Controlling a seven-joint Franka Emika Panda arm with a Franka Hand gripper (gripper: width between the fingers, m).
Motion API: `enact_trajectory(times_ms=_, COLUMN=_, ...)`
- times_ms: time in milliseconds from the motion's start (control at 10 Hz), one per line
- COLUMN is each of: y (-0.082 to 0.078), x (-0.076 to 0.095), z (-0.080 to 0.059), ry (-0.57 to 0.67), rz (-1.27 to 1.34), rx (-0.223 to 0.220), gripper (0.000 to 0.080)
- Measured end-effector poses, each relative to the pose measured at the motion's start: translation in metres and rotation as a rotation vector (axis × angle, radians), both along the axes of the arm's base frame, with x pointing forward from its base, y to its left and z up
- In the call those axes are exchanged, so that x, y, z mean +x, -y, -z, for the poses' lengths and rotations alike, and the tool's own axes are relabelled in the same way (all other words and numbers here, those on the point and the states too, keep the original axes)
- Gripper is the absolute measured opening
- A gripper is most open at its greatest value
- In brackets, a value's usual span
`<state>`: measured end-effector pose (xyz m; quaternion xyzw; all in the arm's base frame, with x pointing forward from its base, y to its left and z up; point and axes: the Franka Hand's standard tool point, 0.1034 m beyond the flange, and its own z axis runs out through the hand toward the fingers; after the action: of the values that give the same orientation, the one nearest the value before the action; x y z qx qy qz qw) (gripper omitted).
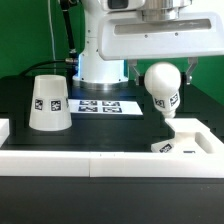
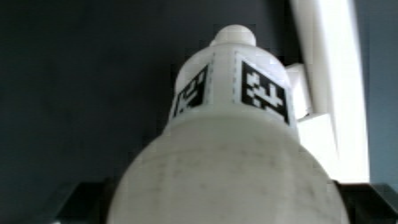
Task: Assemble lamp
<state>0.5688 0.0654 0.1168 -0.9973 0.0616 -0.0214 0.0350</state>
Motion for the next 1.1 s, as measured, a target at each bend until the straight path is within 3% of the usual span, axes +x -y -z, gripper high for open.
enact_trajectory(times_ms=300, y=-0.015, x=-0.007, z=-0.009, ry=0.204, rz=-0.156, rx=-0.054, gripper=0.0579)
enact_trajectory(times_ms=400, y=-0.017, x=-0.007, z=-0.009, ry=0.247, rz=-0.152, rx=-0.049, gripper=0.0579)
enact_trajectory(times_ms=800, y=-0.017, x=-0.009, z=-0.007, ry=0.258, rz=-0.172, rx=-0.052, gripper=0.0579)
enact_trajectory(times_ms=1100, y=-0.020, x=0.004, z=-0.032, ry=0.251, rz=-0.233, rx=-0.060, gripper=0.0579)
